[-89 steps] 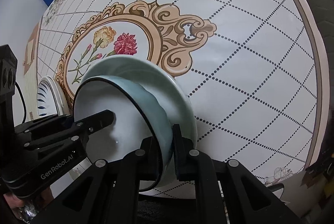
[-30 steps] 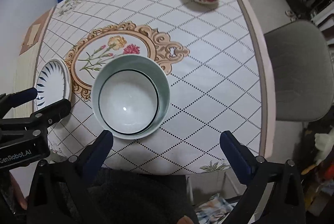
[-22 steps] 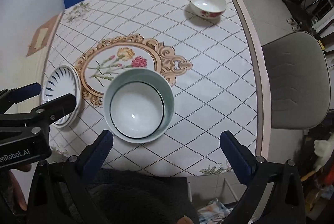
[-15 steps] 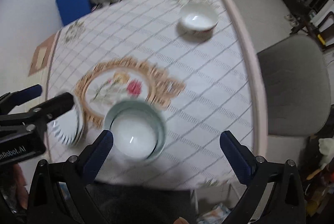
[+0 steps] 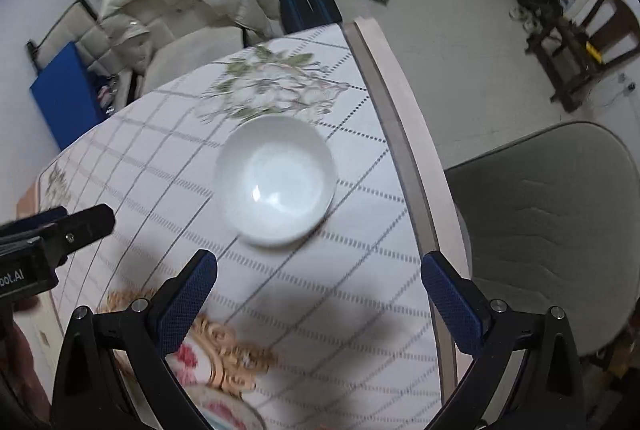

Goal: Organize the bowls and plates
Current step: 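Move both grippers to the plain white bowl, then close both grippers on the white bowl rim and lift it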

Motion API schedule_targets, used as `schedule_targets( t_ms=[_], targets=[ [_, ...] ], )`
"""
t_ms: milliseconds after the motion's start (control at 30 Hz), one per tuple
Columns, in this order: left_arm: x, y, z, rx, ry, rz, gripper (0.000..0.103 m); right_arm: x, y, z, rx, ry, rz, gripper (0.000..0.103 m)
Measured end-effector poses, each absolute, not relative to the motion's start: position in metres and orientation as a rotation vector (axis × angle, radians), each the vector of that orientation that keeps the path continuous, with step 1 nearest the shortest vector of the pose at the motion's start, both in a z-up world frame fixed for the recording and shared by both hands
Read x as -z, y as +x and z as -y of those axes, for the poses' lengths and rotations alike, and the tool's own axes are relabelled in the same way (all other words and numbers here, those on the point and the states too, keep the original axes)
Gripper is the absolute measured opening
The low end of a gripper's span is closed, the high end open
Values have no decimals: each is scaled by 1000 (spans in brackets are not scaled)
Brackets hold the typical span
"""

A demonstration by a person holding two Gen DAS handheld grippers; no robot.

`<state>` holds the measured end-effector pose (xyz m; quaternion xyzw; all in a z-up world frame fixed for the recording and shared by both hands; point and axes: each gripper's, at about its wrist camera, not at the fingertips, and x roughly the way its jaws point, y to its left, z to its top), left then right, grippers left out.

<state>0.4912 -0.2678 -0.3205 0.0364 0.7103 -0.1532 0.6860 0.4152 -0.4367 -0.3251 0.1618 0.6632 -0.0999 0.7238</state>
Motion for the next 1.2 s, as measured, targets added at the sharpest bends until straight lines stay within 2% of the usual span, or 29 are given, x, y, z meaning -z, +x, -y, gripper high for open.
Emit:
schedule_targets(
  t_ms=[67,133,167,233,333,467,533,567,633,733,900,1200],
  targets=[
    [340,504,283,372,67,-1632,94,345,429,449,212,412,-1489,100],
    [355,513,296,408,56,-1659,93,364,437,458,196,476,-1511,87],
    [362,517,302,417,61,-1672,90,374,441,462,189,499,-1525,84],
    [373,523,313,436,74,-1696,76,390,448,468,184,528,-1551,71],
    [390,527,329,468,110,-1745,63,410,456,473,161,565,-1589,57],
    [405,529,343,487,112,-1794,52,425,464,471,133,559,-1626,46],
    [411,527,347,493,114,-1810,45,433,468,471,121,560,-1645,34],
    [414,527,349,500,114,-1819,41,437,470,471,112,567,-1657,32],
    [421,525,351,499,111,-1844,27,446,473,471,97,579,-1680,19],
    [424,523,353,493,96,-1848,19,452,476,469,99,526,-1693,8],
    [418,518,340,474,85,-1816,12,452,473,468,77,532,-1683,7],
    [385,513,325,475,91,-1733,12,424,470,453,32,515,-1645,7]
  ],
)
